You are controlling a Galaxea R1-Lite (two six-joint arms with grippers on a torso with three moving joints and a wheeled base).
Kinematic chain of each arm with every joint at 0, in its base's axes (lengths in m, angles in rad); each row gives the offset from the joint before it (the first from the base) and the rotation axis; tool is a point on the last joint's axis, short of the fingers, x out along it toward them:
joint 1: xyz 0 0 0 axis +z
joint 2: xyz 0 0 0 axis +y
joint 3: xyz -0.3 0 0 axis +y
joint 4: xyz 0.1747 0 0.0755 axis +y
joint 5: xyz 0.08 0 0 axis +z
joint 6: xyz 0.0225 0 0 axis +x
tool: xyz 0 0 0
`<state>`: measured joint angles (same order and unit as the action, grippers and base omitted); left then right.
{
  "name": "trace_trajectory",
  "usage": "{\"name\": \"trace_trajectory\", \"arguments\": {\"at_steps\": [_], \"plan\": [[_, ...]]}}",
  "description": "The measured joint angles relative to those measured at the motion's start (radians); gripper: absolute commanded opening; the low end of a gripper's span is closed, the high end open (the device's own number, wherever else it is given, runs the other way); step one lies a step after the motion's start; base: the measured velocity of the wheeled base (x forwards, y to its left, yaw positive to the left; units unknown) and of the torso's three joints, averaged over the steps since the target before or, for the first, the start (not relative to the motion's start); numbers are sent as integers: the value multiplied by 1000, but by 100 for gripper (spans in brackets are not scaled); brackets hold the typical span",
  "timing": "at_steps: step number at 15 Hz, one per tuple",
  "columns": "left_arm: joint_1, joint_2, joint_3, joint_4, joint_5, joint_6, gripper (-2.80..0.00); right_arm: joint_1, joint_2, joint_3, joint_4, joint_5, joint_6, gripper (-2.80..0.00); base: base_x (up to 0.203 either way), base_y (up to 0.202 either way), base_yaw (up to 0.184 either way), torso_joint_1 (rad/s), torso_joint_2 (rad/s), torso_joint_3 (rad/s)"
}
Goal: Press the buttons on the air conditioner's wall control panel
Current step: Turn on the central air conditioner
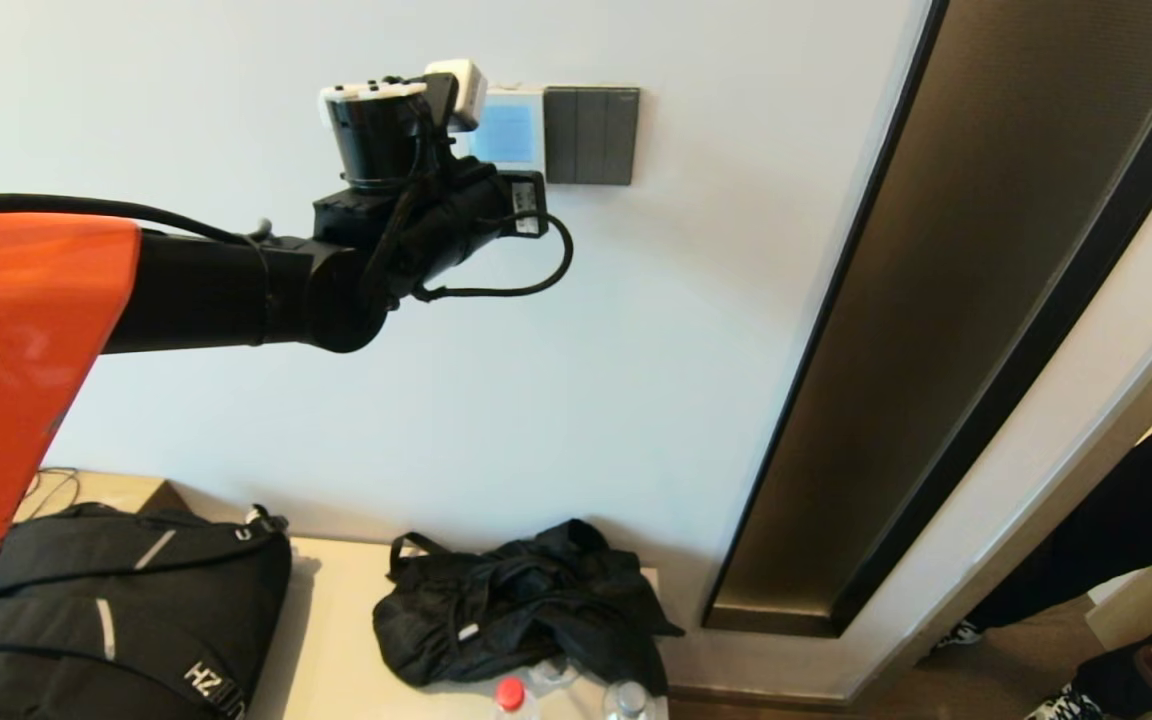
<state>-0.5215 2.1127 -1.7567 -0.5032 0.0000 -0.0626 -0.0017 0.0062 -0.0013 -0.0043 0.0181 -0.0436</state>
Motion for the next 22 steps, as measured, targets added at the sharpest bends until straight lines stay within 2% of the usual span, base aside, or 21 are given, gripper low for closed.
{"name": "trace_trajectory", "arguments": {"at_steps": [22], "plan": [[3,62,-62,21,2,-1,-280,0,0,1,1,0,4,-280,0,0,0,0,0,0]]}}
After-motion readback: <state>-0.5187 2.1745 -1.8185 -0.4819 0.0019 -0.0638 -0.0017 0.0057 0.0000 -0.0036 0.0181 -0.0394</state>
